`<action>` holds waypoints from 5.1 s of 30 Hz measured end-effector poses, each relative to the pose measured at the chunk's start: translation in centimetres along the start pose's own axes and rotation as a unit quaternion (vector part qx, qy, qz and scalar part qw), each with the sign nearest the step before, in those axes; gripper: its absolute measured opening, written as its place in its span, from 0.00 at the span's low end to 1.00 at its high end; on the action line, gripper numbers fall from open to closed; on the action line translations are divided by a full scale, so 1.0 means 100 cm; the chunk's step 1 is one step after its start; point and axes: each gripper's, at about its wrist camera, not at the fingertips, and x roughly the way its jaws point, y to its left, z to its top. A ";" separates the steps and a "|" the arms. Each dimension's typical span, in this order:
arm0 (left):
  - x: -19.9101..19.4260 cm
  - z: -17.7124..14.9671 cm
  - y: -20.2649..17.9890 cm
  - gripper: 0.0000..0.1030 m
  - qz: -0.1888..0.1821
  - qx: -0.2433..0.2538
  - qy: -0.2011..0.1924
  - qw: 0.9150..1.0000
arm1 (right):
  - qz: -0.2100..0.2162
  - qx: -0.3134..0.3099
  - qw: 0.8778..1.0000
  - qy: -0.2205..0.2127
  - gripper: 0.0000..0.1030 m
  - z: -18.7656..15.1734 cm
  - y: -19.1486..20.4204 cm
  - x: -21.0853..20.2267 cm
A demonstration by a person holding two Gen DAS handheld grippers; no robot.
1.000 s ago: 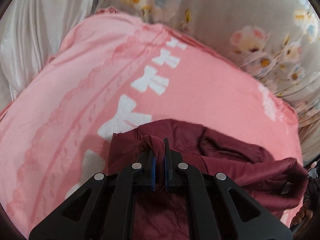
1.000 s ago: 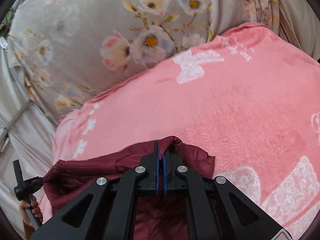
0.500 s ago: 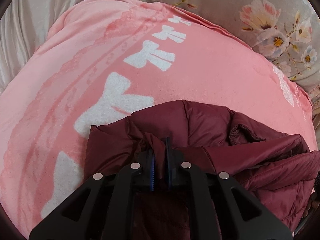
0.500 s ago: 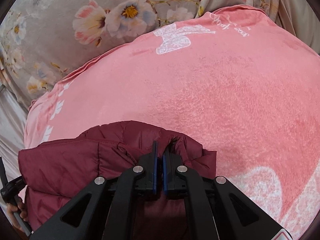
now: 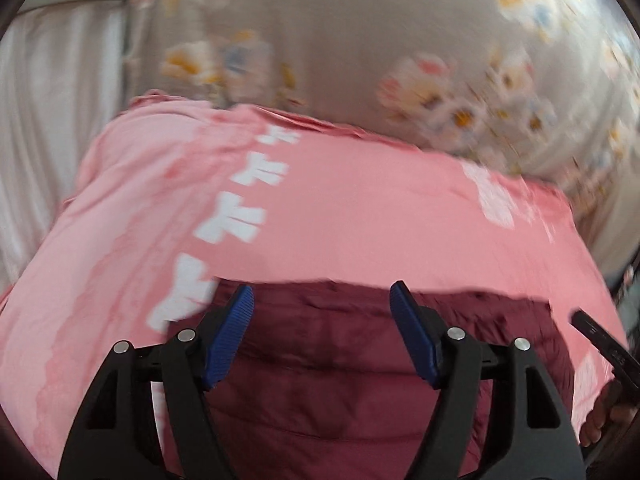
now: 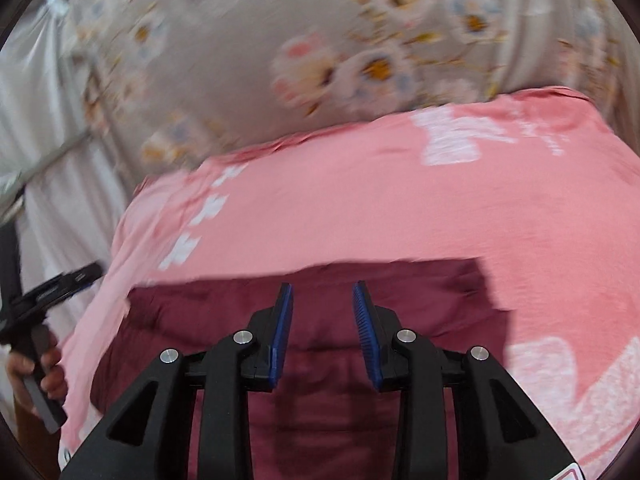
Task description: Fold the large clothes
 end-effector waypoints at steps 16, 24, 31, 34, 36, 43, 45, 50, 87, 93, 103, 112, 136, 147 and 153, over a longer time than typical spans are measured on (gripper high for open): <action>0.114 -0.039 -0.029 0.62 0.004 0.029 0.103 0.994 | -0.024 0.015 0.994 0.107 0.00 -0.004 -0.011 0.111; 0.134 -0.044 -0.023 0.63 -0.002 0.010 0.092 0.996 | -0.016 0.026 0.995 0.099 0.00 -0.013 -0.020 0.122; 0.137 -0.051 -0.023 0.63 0.000 0.011 0.074 0.997 | -0.027 0.011 0.996 0.079 0.00 -0.018 -0.016 0.124; 0.138 -0.052 -0.023 0.63 0.001 0.012 0.071 0.997 | -0.022 0.015 0.997 0.076 0.00 -0.019 -0.018 0.124; 0.138 -0.053 -0.023 0.63 0.002 0.012 0.070 0.998 | -0.019 0.016 0.997 0.075 0.00 -0.019 -0.019 0.124; 0.133 -0.049 -0.022 0.63 0.004 0.013 0.071 0.997 | -0.023 0.015 0.997 0.076 0.00 -0.013 -0.019 0.112; 0.120 -0.044 -0.015 0.63 -0.007 -0.005 0.075 0.997 | -0.039 0.005 0.998 0.058 0.00 -0.005 -0.014 0.094; 0.078 -0.023 0.044 0.63 -0.001 -0.075 0.051 0.996 | -0.122 0.025 0.992 0.023 0.03 0.012 -0.051 0.058; 0.018 -0.131 0.144 0.84 -0.009 -0.242 0.110 0.964 | 0.022 -0.022 0.991 0.128 0.07 -0.086 0.070 0.057; 0.020 -0.125 0.120 0.43 -0.048 -0.226 0.122 0.965 | 0.024 -0.023 0.992 0.121 0.01 -0.098 0.057 0.069; -0.040 -0.072 0.062 0.16 -0.084 -0.147 0.044 0.985 | 0.058 -0.005 0.993 0.099 0.05 -0.101 0.047 0.013; -0.075 -0.038 -0.002 0.15 -0.132 -0.077 0.014 0.988 | 0.074 0.005 0.986 0.150 0.02 -0.138 0.037 0.012; 0.038 -0.084 -0.261 0.14 -0.218 0.114 0.158 0.956 | 0.004 0.119 0.990 0.077 0.00 -0.163 -0.065 -0.093; 0.069 -0.129 -0.294 0.16 -0.199 0.159 0.192 0.948 | -0.056 0.146 0.987 0.031 0.08 -0.156 -0.093 -0.123; 0.028 -0.088 -0.278 0.44 -0.279 0.124 0.185 0.934 | -0.063 0.124 0.990 0.008 0.25 -0.152 -0.097 -0.130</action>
